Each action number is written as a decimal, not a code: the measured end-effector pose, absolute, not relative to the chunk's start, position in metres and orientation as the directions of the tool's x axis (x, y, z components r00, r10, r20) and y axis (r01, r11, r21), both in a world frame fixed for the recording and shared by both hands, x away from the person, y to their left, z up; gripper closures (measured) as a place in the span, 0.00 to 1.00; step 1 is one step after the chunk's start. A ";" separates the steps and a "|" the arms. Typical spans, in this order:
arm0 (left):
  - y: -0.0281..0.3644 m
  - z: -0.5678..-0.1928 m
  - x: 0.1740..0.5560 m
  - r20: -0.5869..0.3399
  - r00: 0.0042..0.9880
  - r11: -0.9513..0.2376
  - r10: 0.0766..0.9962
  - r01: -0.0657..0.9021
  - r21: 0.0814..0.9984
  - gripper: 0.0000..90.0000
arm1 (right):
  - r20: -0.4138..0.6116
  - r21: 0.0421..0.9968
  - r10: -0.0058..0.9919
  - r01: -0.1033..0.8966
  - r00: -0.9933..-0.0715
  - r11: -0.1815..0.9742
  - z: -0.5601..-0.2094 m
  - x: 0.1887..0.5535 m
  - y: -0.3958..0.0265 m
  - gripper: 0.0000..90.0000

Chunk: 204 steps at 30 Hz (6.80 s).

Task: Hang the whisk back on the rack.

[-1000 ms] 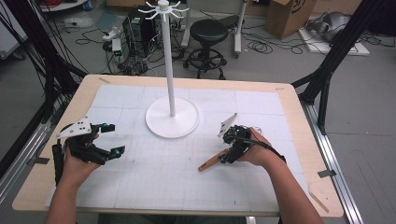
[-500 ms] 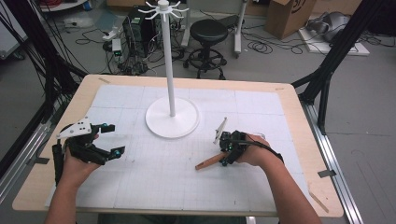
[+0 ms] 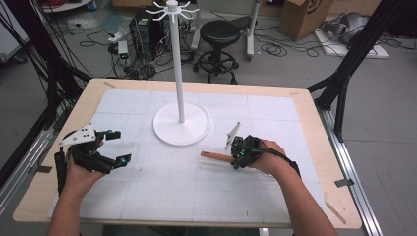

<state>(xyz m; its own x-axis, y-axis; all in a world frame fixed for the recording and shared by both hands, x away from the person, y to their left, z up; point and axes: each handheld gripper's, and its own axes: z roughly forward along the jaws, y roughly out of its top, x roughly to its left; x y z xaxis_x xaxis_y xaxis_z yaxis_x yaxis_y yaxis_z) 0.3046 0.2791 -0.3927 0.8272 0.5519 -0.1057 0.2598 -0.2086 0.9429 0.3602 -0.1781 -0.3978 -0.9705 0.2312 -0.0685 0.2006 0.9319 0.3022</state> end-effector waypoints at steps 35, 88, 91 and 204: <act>0.283 -0.388 0.302 -0.103 0.827 -0.186 0.552 0.243 0.952 0.03 | -0.058 0.835 0.364 0.155 -0.930 0.527 -0.235 0.381 -0.198 0.79; 0.283 -0.389 0.301 -0.103 0.831 -0.192 0.547 0.244 0.950 0.03 | -0.029 0.886 0.498 0.208 -0.867 0.415 -0.161 0.465 -0.162 0.79; 0.284 -0.389 0.301 -0.103 0.831 -0.193 0.546 0.244 0.950 0.03 | -0.040 0.881 0.484 0.198 -0.874 0.430 -0.162 0.465 -0.157 0.79; 0.277 -0.390 0.300 -0.108 0.843 -0.204 0.527 0.248 0.947 0.03 | 0.057 0.916 0.529 0.255 -0.846 0.310 -0.348 0.342 -0.247 0.17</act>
